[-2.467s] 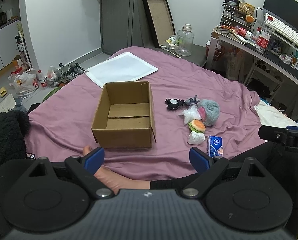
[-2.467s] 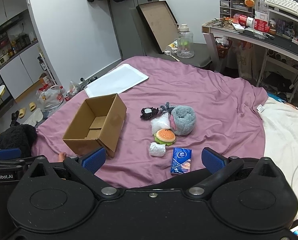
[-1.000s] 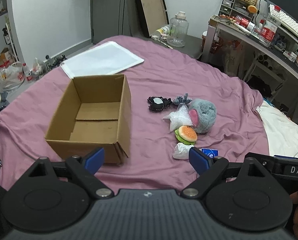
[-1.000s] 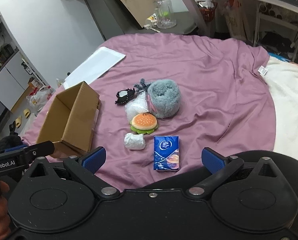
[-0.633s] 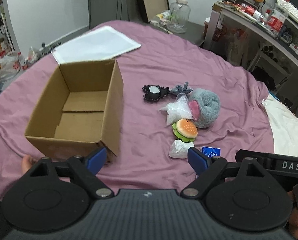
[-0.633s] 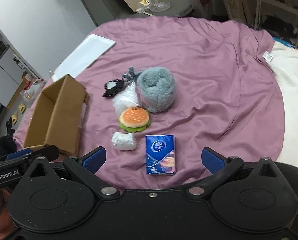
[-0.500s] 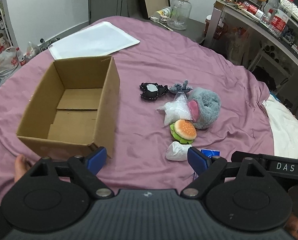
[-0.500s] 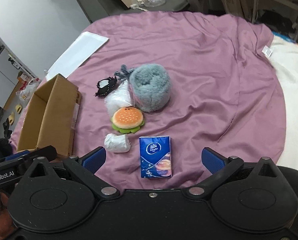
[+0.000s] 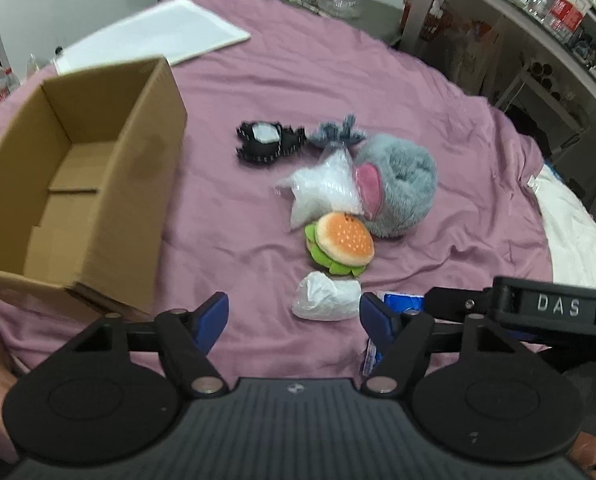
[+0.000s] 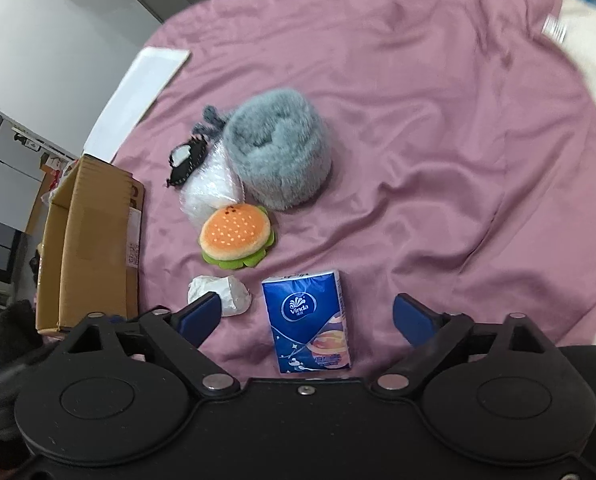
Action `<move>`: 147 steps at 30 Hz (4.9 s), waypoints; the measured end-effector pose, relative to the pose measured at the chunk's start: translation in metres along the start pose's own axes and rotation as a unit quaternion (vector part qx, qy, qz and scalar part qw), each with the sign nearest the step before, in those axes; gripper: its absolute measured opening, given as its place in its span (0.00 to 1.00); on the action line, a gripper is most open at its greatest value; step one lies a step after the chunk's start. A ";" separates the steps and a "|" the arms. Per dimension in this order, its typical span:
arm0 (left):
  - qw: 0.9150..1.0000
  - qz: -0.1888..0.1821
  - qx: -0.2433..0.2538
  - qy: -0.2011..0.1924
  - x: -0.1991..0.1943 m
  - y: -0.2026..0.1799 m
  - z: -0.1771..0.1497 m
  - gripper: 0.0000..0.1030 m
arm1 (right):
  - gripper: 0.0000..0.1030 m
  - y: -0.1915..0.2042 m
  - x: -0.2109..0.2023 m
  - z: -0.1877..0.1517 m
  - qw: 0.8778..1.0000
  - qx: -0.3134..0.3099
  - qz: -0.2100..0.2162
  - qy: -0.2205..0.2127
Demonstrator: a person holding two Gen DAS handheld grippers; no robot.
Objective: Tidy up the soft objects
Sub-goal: 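Grasp the white tissue ball with left tool while right tool grasps the blue tissue pack, then carry the tissue ball into the box with left tool while right tool drops the tissue pack in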
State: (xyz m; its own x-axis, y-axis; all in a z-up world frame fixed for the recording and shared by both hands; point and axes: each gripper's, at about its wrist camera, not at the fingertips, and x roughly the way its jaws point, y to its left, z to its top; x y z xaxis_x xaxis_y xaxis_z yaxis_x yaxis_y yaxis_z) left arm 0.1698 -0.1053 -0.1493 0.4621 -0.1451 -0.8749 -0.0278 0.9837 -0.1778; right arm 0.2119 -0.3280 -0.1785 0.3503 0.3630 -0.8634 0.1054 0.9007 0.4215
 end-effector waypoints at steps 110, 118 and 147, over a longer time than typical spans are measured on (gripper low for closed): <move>0.990 -0.033 -0.074 -0.111 -0.042 0.185 0.086 0.46 | 0.49 0.203 -0.002 0.007 0.984 -0.075 -0.028 -0.162; 0.989 -0.028 -0.097 -0.110 -0.036 0.197 0.090 0.46 | 0.49 0.222 0.011 0.011 0.984 -0.079 -0.014 -0.157; 0.984 -0.024 -0.138 -0.108 -0.044 0.220 0.094 0.56 | 0.76 0.247 0.018 0.032 0.986 -0.067 0.027 -0.149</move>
State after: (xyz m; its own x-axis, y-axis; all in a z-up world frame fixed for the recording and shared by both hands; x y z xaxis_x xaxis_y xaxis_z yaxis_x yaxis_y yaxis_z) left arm 0.2263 0.1276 -0.1079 0.6453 -0.1349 -0.7519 -0.2276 0.9057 -0.3577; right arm 0.2738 -0.1065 -0.0808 0.6127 0.3420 -0.7124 -0.0369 0.9129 0.4066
